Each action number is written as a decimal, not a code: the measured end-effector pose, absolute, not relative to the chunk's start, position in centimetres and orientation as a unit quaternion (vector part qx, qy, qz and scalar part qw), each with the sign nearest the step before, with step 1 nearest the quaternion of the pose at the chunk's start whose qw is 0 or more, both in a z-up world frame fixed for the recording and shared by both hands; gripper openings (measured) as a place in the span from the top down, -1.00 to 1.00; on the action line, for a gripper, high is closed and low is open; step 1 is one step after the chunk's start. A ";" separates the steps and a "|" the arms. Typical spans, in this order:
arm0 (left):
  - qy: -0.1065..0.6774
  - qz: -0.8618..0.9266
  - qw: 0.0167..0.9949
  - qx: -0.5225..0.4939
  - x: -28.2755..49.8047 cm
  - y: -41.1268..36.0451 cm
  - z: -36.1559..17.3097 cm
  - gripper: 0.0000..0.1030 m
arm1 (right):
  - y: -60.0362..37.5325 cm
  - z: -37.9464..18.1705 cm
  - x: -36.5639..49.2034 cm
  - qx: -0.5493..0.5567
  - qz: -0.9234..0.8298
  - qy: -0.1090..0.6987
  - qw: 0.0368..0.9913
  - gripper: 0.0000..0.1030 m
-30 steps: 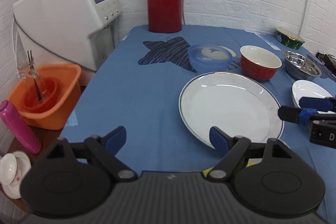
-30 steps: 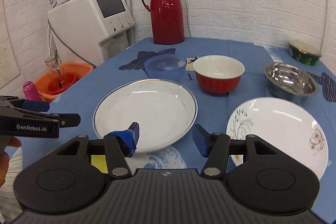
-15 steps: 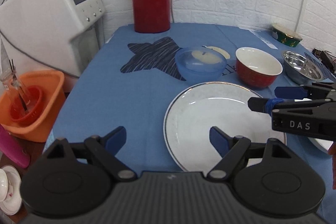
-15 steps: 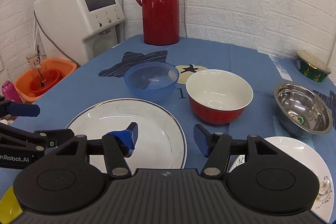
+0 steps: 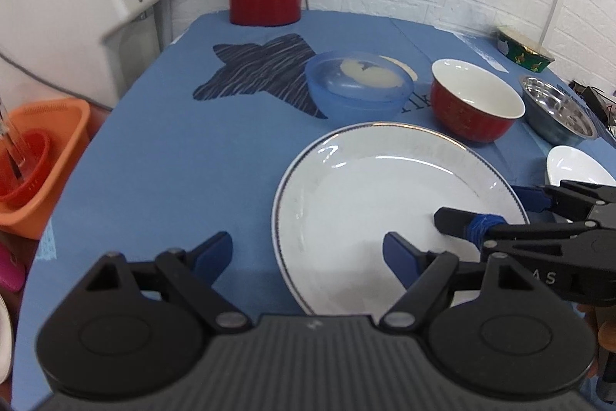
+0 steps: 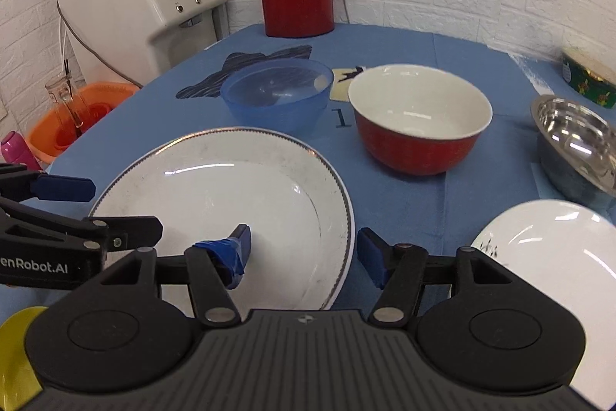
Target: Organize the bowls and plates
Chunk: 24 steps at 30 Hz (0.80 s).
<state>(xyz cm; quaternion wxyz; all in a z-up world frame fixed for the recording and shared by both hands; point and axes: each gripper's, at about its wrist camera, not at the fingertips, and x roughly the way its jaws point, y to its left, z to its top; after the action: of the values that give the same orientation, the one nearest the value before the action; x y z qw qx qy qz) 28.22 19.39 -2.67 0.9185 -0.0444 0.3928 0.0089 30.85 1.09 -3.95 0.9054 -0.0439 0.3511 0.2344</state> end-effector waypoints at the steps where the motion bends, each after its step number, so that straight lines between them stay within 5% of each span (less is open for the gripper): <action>1: 0.396 0.009 0.917 -0.047 28.3 19.5 -2.8 -0.56 | 1.0 -4.1 30.6 -0.044 0.231 0.346 0.908 0.05; 9: 0.400 0.011 0.915 -0.058 28.4 19.5 -3.5 -0.46 | 0.9 -4.6 28.8 -0.050 0.212 0.316 0.923 -0.08; 12: 0.393 0.005 0.918 -0.052 28.1 19.2 -3.2 -0.09 | 0.9 -4.7 28.9 -0.047 0.225 0.316 0.921 -0.06; 13: 0.393 -0.001 0.918 -0.055 28.0 19.1 -3.1 0.14 | 1.0 -4.7 28.8 -0.050 0.233 0.311 0.920 -0.05; 18: 0.396 0.009 0.916 -0.068 28.2 19.4 -2.8 0.39 | 0.5 -4.8 28.7 -0.049 0.239 0.295 0.924 0.41; 24: 0.395 0.018 0.916 -0.068 27.6 19.6 -1.9 0.46 | 0.8 -4.3 28.2 -0.050 0.241 0.297 0.922 0.43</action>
<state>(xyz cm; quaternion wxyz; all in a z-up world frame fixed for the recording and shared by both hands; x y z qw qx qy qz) 27.62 19.59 -1.92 0.9159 -0.0679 0.3952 0.0185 28.19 0.77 -4.26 0.9225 -0.0503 0.2972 0.2411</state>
